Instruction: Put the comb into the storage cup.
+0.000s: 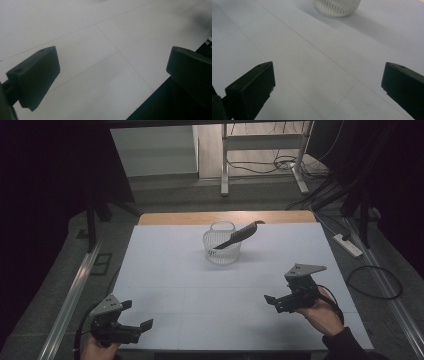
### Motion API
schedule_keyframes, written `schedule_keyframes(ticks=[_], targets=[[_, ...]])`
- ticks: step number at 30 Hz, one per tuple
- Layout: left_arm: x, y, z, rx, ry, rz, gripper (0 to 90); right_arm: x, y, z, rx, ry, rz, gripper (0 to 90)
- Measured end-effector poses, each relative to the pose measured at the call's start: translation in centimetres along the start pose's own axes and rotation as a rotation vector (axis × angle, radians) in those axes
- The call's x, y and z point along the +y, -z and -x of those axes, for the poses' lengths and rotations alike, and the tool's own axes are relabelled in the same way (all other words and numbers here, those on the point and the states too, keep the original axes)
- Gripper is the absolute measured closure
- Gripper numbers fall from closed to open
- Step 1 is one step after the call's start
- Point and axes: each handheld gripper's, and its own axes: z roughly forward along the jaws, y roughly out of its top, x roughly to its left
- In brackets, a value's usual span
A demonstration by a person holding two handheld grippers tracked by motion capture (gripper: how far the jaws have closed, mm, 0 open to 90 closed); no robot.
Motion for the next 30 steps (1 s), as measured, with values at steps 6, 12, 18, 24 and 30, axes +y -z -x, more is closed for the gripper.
schedule_keyframes(ticks=[6,12,18,24,30], targets=[[0.0,0.0,0.0,0.001,0.000,0.000,0.0,-0.7,0.5,0.0,-0.011,-0.007,-0.012,0.0],[0.0,0.0,0.0,0.001,0.002,0.001,0.0,-1.3,1.0,0.1,-0.020,-0.010,-0.016,0.0],[0.0,0.0,0.0,0.001,0.004,0.001,0.0,-1.9,1.6,0.1,-0.028,-0.018,-0.017,0.0],[0.0,0.0,0.0,0.001,0.004,0.001,0.0,-2.5,2.1,0.3,-0.040,-0.022,-0.017,0.0],[0.0,0.0,0.0,0.001,0.004,0.001,0.0,-3.3,2.9,0.7,-0.053,-0.039,-0.012,0.0]])
